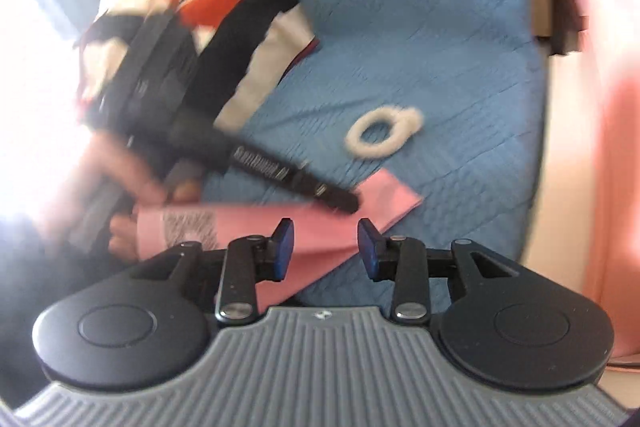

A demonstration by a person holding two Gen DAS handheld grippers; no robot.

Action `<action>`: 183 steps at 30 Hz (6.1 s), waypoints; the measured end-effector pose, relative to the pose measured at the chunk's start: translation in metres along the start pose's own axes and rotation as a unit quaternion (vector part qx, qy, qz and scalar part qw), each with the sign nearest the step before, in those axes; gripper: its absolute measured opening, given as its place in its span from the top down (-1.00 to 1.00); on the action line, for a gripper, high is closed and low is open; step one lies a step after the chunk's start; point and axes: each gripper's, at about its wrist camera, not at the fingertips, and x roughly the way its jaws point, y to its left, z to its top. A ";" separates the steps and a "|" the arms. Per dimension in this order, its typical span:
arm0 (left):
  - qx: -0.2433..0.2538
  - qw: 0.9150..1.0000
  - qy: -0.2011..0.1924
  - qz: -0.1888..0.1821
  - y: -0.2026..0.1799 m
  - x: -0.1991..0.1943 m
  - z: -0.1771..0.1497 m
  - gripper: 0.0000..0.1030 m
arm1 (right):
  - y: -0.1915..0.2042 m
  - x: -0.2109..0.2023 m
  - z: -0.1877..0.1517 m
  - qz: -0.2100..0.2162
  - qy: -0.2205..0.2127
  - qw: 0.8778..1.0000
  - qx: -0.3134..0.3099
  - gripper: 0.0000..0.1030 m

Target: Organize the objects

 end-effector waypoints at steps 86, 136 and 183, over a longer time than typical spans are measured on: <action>-0.186 0.976 -0.101 -0.047 0.026 -0.010 -0.068 0.83 | -0.071 0.071 0.025 0.090 -0.010 0.957 0.274 0.01; 0.144 0.949 -0.148 0.239 -0.122 0.015 -0.092 0.03 | -0.051 0.061 0.025 -0.015 0.019 0.965 0.260 0.69; 0.005 0.971 -0.117 0.207 -0.037 0.000 -0.054 0.64 | -0.034 0.118 0.083 -0.115 0.030 0.984 0.132 0.18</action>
